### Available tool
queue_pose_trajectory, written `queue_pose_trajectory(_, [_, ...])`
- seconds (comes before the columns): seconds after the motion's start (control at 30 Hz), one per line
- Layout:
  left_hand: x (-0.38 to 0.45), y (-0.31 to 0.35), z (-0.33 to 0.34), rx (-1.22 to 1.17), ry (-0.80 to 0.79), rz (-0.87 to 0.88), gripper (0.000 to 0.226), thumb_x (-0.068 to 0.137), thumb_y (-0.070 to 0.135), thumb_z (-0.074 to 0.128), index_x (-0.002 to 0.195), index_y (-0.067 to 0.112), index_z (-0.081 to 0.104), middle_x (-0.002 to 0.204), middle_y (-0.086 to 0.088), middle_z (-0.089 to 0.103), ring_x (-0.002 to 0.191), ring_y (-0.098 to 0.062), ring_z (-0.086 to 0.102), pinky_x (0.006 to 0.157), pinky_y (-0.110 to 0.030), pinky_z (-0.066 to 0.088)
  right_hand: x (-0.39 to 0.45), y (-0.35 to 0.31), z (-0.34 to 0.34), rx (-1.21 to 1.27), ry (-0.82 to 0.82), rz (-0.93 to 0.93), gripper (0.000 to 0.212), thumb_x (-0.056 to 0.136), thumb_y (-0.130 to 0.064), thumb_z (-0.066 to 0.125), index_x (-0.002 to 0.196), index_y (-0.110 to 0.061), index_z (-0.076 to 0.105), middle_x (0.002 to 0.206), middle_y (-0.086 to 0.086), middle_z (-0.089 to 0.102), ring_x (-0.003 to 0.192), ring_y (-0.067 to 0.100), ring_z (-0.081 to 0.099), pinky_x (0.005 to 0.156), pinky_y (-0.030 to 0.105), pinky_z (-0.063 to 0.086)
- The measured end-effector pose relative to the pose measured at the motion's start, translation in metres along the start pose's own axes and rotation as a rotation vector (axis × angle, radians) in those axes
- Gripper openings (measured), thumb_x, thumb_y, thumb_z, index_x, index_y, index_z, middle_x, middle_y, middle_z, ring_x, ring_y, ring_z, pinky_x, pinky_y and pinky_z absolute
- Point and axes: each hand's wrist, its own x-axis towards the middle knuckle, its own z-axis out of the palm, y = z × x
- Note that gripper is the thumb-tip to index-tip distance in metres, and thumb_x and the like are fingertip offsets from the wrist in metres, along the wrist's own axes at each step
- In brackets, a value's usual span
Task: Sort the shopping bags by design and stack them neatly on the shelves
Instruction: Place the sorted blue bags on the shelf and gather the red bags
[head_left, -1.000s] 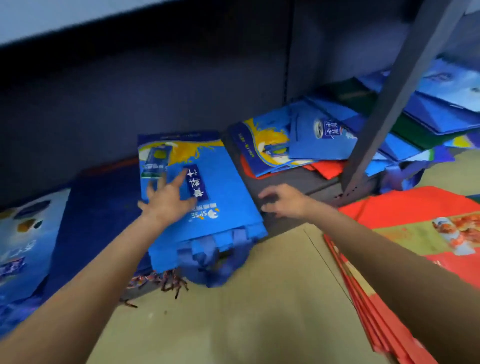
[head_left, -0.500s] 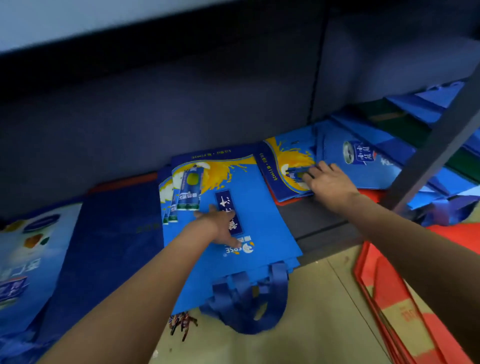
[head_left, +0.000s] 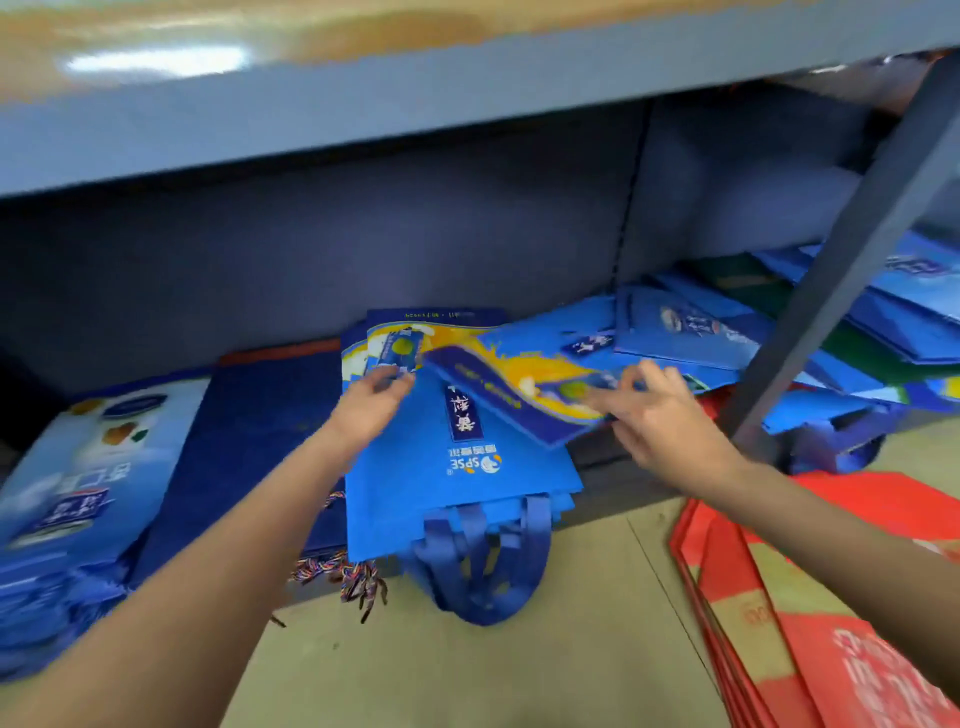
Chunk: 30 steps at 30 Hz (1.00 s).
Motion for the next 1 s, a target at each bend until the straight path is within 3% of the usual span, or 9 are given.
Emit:
queue_pose_trajectory(0.23, [-0.035,0.002,0.017,0.39,-0.074,0.131,0.051,0.097,0.018,0.049,0.144,0.008,0.032,0.145,-0.013,0.04,0.128,-0.028,0.043,0.093,-0.026,0.035,-0.109,-0.02,-0.004,0.029,0.003,-0.147,0.031,0.081,-0.012,0.049,0.112,-0.016,0.052,0.109,-0.009,0.045,0.085,0.019,0.042,0.067,0.032,0.039])
queue_pose_trajectory(0.33, [-0.044,-0.006,0.036,0.524,-0.201,0.048,0.059,0.097,0.021,0.05,0.146,0.005,0.023,0.148,-0.018,0.034,0.134,-0.031,0.036,0.101,-0.029,0.031,-0.111,-0.019,-0.002,0.252,-0.052,0.425,0.049,0.068,0.007,0.069,0.114,-0.006,0.059,0.12,0.01,0.059,0.097,0.024,0.046,0.082,0.034,0.044])
queue_pose_trajectory(0.43, [-0.045,-0.012,0.053,0.571,-0.21,0.044,0.054,0.096,0.02,0.05,0.143,0.005,0.03,0.141,-0.018,0.043,0.129,-0.034,0.04,0.101,-0.033,0.035,-0.083,-0.033,-0.018,1.024,-0.005,1.115,0.013,0.089,0.003,0.057,0.098,-0.006,0.056,0.102,0.015,0.061,0.08,0.018,0.053,0.071,0.028,0.042])
queue_pose_trajectory(0.5, [-0.048,-0.01,0.063,0.518,-0.198,0.051,0.055,0.094,0.019,0.052,0.144,0.007,0.03,0.141,-0.016,0.043,0.129,-0.032,0.041,0.101,-0.033,0.035,-0.067,-0.04,-0.012,1.335,0.032,1.295,0.016,0.091,0.006,0.051,0.095,-0.009,0.055,0.095,0.009,0.064,0.073,0.018,0.058,0.062,0.028,0.05])
queue_pose_trajectory(0.63, [-0.038,-0.009,0.05,0.265,-0.106,-0.03,0.054,0.091,0.016,0.057,0.141,0.01,0.037,0.14,-0.011,0.045,0.126,-0.029,0.044,0.1,-0.031,0.036,-0.042,-0.067,0.005,1.186,0.234,1.46,0.037,0.083,0.011,0.055,0.114,-0.009,0.047,0.106,0.016,0.067,0.088,0.026,0.061,0.082,0.047,0.053])
queue_pose_trajectory(0.7, [-0.033,-0.011,0.024,0.344,0.104,-0.02,0.05,0.089,0.019,0.059,0.137,0.017,0.044,0.138,-0.006,0.05,0.126,-0.029,0.043,0.104,-0.035,0.034,-0.034,-0.104,-0.001,1.33,0.228,1.445,0.041,0.086,0.009,0.054,0.118,-0.013,0.04,0.091,0.007,0.064,0.086,0.024,0.061,0.084,0.048,0.053])
queue_pose_trajectory(0.8, [-0.038,-0.015,-0.018,0.632,0.283,-0.004,0.047,0.089,0.024,0.059,0.134,0.021,0.049,0.136,-0.011,0.049,0.127,-0.036,0.039,0.105,-0.041,0.03,-0.032,-0.155,-0.016,1.497,-0.154,1.254,0.023,0.089,0.011,0.05,0.099,-0.009,0.043,0.077,0.001,0.056,0.056,0.014,0.063,0.056,0.025,0.056])
queue_pose_trajectory(0.9, [-0.051,-0.025,-0.033,0.765,0.197,0.005,0.051,0.09,0.034,0.058,0.137,0.022,0.046,0.14,-0.012,0.043,0.131,-0.035,0.033,0.106,-0.043,0.027,-0.04,-0.143,-0.007,1.144,-0.23,1.178,0.023,0.086,0.006,0.052,0.077,-0.014,0.058,0.064,-0.001,0.058,0.043,0.011,0.058,0.055,0.027,0.05])
queue_pose_trajectory(1.0, [-0.072,-0.029,-0.019,0.837,-0.03,0.174,0.056,0.088,0.049,0.057,0.138,0.028,0.043,0.149,-0.004,0.033,0.138,-0.028,0.022,0.112,-0.041,0.02,-0.039,-0.105,0.0,0.704,-0.208,0.959,0.014,0.083,-0.005,0.062,0.095,-0.01,0.065,0.09,0.007,0.066,0.082,0.024,0.064,0.081,0.028,0.044])
